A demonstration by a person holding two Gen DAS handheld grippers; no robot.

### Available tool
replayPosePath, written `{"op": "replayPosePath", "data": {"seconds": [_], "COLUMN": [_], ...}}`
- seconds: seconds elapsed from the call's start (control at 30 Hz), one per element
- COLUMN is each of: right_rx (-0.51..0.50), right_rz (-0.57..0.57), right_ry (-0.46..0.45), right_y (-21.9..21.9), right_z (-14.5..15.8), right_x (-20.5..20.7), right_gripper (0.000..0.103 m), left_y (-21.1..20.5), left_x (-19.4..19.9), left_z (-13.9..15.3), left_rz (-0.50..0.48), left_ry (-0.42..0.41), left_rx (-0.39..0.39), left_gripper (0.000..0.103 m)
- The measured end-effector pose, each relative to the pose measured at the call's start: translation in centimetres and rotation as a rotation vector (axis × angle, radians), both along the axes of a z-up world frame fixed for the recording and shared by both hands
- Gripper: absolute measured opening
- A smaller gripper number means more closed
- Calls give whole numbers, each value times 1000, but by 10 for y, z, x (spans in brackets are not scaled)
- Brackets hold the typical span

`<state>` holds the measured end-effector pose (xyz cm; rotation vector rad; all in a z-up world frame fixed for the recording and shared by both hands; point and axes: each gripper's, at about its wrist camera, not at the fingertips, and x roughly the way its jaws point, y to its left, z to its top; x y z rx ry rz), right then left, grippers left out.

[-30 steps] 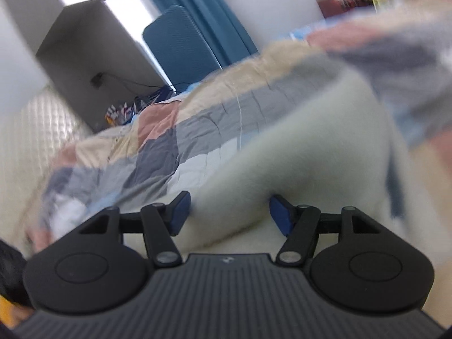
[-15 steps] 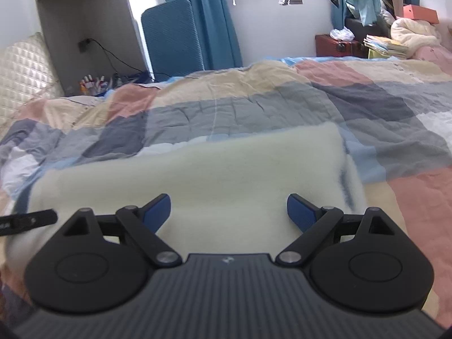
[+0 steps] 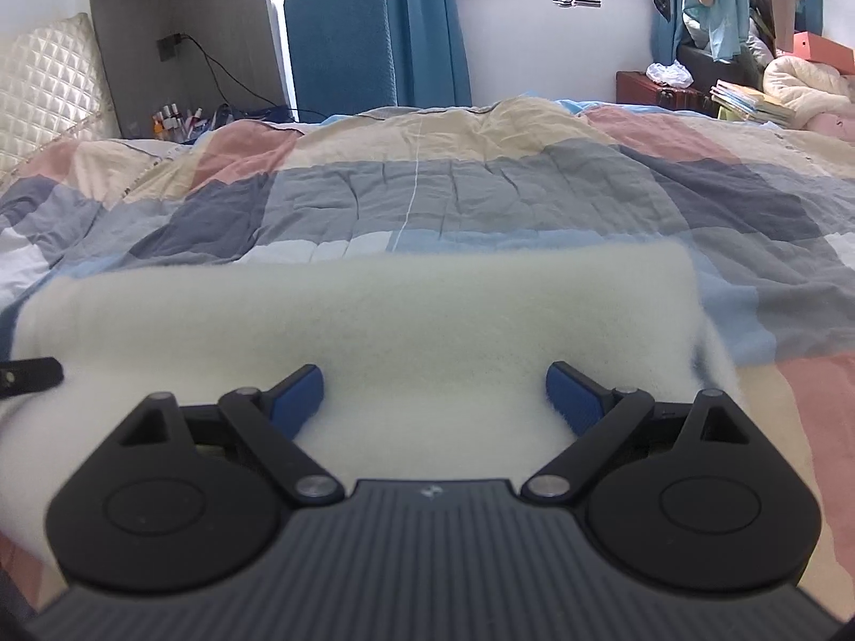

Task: Fold large clothes

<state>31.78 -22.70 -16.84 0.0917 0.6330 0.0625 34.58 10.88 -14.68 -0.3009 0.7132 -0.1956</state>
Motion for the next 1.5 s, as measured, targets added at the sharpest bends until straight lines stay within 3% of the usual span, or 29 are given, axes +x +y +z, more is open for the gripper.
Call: {"op": "replayPosePath", "data": {"seconds": [0.2, 0.37, 0.5, 0.6, 0.7, 0.8, 0.87, 0.97, 1.07, 1.2, 1.33, 1.5], "right_rx": [-47, 54, 239, 527, 758, 818, 857, 917, 993, 1091, 1129, 1095], "right_rz": [-34, -14, 9, 78, 83, 77, 65, 6, -65, -140, -290, -487], "right_ry": [14, 1, 15, 80, 195, 265, 281, 286, 314, 312, 257, 111], "right_y": [10, 7, 6, 2, 6, 14, 15, 12, 8, -1, -17, -41], "right_z": [18, 30, 31, 19, -7, -25, -33, -42, -54, -60, -60, -59], "right_x": [-29, -69, -96, -103, -98, -86, -76, -64, -57, -59, -74, -88], "right_gripper": [91, 91, 92, 91, 91, 92, 92, 92, 93, 92, 92, 92], "left_y": [17, 20, 24, 28, 38, 52, 62, 66, 64, 62, 66, 70], "left_x": [-51, -82, -87, -83, -77, -71, -70, -60, -53, -44, -36, -32], "left_z": [21, 19, -5, -24, -36, -50, -65, -79, -86, -81, -78, -69], "left_rz": [60, 68, 115, 152, 192, 268, 354, 395, 410, 415, 436, 416], "left_ry": [43, 121, 242, 341, 358, 367, 385, 403, 408, 375, 348, 289], "left_rx": [-168, -351, -539, -602, -665, -774, -903, -983, -1000, -937, -883, -790], "left_gripper": [67, 77, 79, 79, 79, 79, 79, 79, 78, 76, 65, 52]}}
